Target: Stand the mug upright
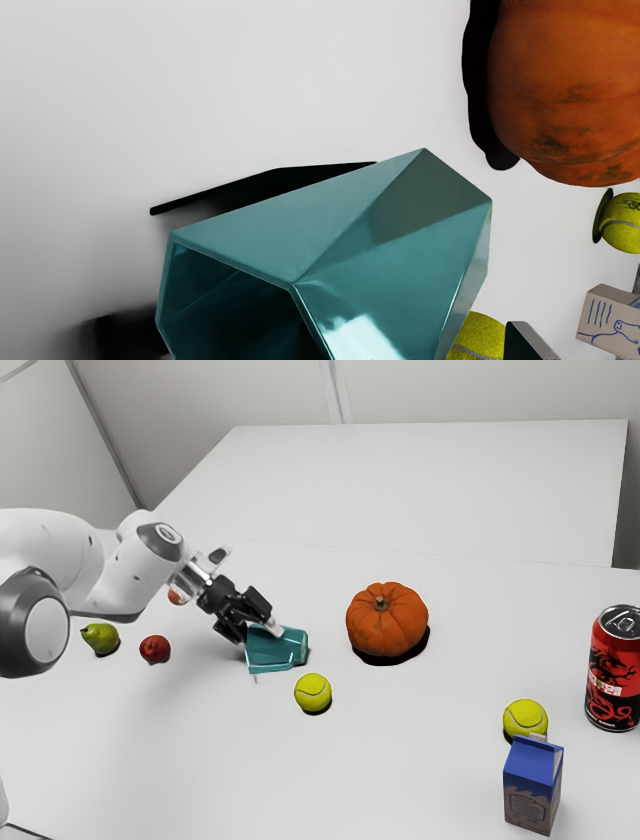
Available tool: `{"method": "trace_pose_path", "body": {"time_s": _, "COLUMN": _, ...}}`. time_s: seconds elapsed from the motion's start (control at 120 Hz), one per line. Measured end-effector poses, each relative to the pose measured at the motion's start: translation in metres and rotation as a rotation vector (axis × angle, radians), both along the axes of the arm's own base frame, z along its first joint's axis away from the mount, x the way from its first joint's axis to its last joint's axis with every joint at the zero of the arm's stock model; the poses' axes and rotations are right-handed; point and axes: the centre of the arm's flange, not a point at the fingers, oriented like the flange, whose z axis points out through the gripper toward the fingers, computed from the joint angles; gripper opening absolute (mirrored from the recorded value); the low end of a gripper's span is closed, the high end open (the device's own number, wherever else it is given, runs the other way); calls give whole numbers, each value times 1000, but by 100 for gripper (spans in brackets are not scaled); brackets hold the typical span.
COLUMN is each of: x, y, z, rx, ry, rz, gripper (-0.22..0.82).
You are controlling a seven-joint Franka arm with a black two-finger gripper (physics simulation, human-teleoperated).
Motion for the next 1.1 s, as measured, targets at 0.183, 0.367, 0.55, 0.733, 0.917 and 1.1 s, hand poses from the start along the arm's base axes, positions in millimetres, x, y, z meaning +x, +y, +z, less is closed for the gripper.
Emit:
{"method": "trace_pose_path", "body": {"time_s": 0.183, "x": 1, "y": -8, "z": 14, "rx": -15, "ry": -23, "rz": -17, "gripper": 25}}
{"method": "trace_pose_path", "body": {"time_s": 0.367, "x": 2, "y": -17, "z": 23, "rx": -23, "ry": -34, "rz": -31, "gripper": 14}}
{"method": "trace_pose_path", "body": {"time_s": 0.55, "x": 5, "y": -25, "z": 25, "rx": -27, "ry": -36, "rz": -39, "gripper": -4}}
{"method": "trace_pose_path", "body": {"time_s": 0.733, "x": 7, "y": -30, "z": 27, "rx": -25, "ry": -38, "rz": -37, "gripper": -12}}
{"method": "trace_pose_path", "body": {"time_s": 0.917, "x": 10, "y": -30, "z": 36, "rx": -20, "ry": -49, "rz": -33, "gripper": -13}}
{"method": "trace_pose_path", "body": {"time_s": 1.1, "x": 9, "y": -41, "z": 75, "rx": 57, "ry": -115, "rz": -79, "gripper": -13}}
